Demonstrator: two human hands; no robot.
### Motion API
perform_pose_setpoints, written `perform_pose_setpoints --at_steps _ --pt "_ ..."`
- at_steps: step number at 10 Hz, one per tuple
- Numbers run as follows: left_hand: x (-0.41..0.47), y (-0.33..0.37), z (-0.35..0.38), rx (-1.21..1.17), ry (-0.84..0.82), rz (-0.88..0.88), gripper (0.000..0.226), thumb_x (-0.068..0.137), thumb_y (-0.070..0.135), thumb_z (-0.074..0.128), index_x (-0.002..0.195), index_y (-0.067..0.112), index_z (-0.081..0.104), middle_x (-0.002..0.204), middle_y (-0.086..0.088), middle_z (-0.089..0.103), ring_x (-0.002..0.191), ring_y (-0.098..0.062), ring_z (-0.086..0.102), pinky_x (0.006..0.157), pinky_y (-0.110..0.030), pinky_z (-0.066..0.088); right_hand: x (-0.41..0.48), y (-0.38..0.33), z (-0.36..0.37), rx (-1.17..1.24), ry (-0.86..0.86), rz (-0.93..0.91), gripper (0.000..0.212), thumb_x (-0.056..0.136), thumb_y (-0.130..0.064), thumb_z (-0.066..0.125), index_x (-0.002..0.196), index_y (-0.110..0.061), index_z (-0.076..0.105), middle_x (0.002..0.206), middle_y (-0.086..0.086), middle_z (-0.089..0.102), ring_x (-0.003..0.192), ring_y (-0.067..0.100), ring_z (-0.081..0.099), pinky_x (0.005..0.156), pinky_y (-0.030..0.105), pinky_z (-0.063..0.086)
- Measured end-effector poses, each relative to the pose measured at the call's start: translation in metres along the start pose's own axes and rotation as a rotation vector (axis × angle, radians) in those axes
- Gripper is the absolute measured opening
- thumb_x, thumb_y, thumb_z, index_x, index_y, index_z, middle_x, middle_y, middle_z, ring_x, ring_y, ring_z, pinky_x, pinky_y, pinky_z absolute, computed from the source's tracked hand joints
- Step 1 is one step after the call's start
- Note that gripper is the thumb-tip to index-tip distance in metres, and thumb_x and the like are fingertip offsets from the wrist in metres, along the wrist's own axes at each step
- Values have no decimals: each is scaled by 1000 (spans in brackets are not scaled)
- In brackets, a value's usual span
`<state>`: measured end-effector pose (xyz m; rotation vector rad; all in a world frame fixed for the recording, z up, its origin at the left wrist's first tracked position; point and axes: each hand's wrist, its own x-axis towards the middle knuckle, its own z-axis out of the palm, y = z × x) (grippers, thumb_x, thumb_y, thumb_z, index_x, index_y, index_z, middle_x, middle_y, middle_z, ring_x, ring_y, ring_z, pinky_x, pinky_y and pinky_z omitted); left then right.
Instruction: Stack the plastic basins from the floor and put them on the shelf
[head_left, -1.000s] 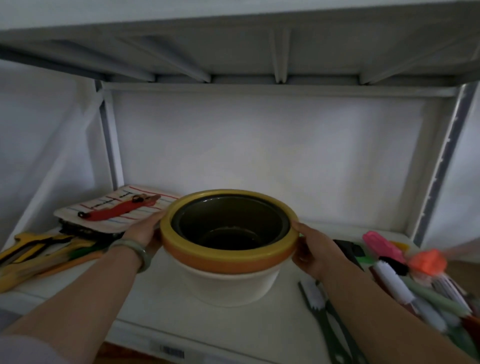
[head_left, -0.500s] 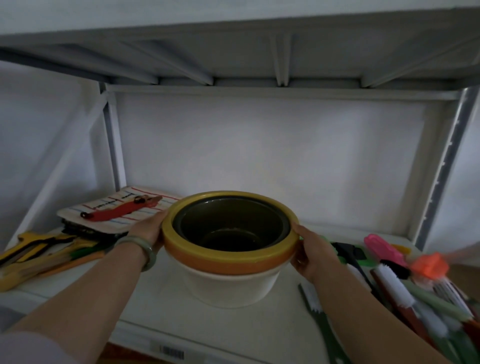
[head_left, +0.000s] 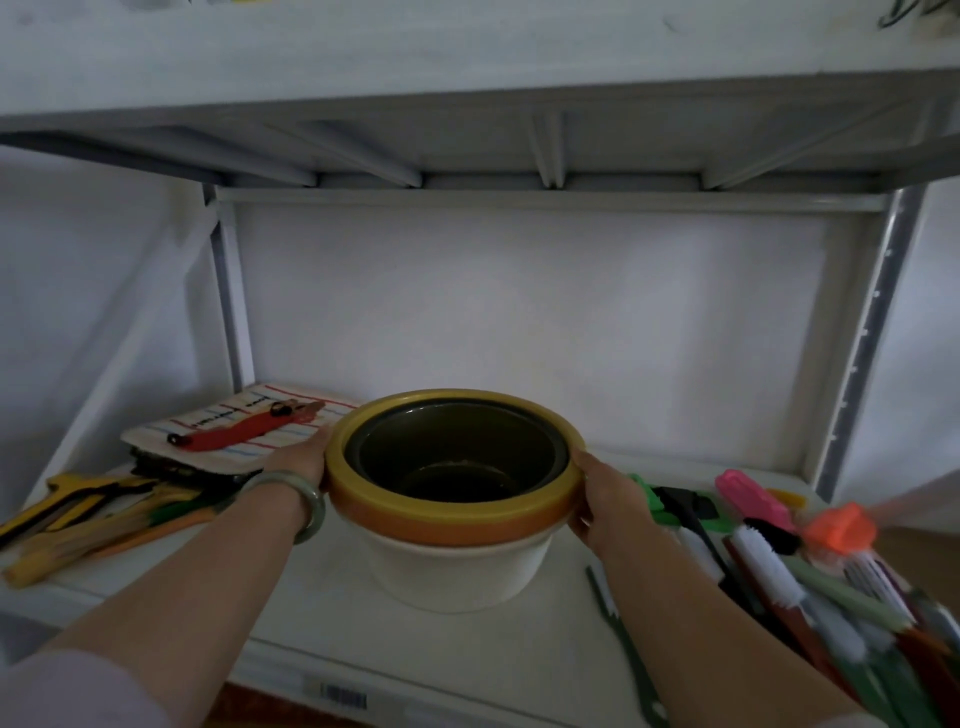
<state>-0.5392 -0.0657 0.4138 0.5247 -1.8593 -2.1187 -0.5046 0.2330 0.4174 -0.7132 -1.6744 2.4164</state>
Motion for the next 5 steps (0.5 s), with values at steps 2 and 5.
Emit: perform_pose_setpoints --at_steps 2,5 --pt "-16 -4 4 -279 -135 -49 36 87 20 54 122 11 55 113 -10 63 98 -24 61 86 -37 47 -6 -1 1 -36 -21 1 25 87 -35 62 78 -12 55 93 9 62 93 28 60 78 40 54" --pt "-28 9 -21 79 15 91 20 82 23 57 100 21 66 115 -7 62 100 -28 61 91 -31 43 -34 -27 -20 -414 132 -311 42 92 -36 52 120 -6 59 120 18 61 98 32 59 87 37 44"
